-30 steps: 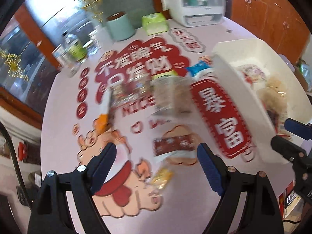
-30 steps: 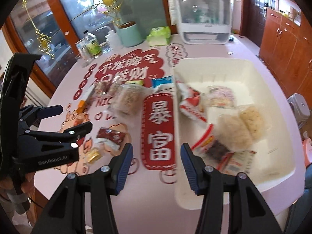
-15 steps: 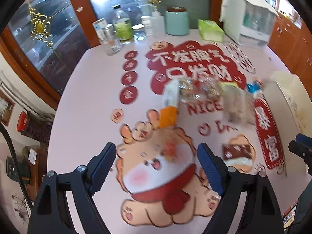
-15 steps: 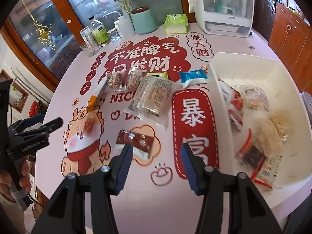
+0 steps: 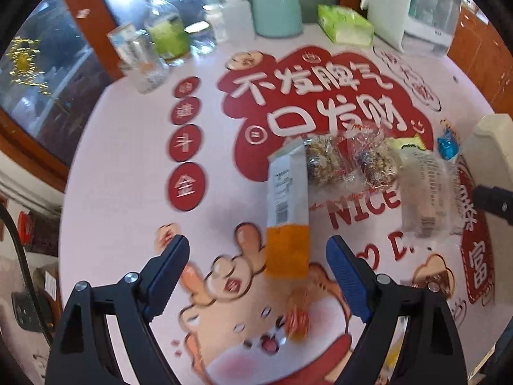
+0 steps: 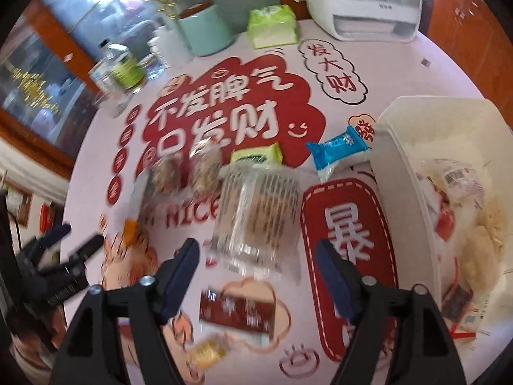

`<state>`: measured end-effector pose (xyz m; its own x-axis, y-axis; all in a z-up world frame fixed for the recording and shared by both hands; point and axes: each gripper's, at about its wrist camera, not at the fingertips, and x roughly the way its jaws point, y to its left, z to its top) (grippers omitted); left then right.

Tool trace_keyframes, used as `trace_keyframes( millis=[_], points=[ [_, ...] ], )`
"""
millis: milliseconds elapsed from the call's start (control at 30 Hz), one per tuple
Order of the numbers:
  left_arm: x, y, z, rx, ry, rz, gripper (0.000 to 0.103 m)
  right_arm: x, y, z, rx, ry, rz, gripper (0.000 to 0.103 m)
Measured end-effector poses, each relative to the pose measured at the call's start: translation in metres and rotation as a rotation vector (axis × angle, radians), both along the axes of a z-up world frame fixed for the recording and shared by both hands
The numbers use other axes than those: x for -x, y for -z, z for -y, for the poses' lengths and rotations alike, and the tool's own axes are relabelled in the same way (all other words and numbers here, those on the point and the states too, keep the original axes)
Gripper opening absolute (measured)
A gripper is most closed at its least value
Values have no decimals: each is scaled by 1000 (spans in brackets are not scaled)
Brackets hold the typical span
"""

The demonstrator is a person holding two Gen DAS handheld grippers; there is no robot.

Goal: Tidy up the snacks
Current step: 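Grasp the orange-white bar packet with the left tool while the right grasps a large clear printed bag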

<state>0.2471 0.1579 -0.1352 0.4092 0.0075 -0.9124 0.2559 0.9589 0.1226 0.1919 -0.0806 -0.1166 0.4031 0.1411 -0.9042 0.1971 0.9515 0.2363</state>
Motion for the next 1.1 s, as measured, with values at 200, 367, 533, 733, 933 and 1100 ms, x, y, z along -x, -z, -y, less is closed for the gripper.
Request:
trace_keyframes(
  millis=[200,367,533,733,933,1100],
  points=[
    [-34,33,10,26,-13,-76,86,-37,31,-1,-9,83,-66,90],
    [-51,48,8,67,-43,-120,86,-51,55,-15,51,76,-139,91],
    [-55,56,8,102,-37,-154,67,-55,73,-23,66,68,-193,91],
    [-51,60,11,105,-18,-168,36,-52,77,-33,107,37,-204,90],
    [-45,59,4,106,-31,-162,35,-42,72,-34,117,24,-182,76],
    [-34,56,-4,92,-53,-141,34,-28,66,-32,126,14,-153,68]
  ],
)
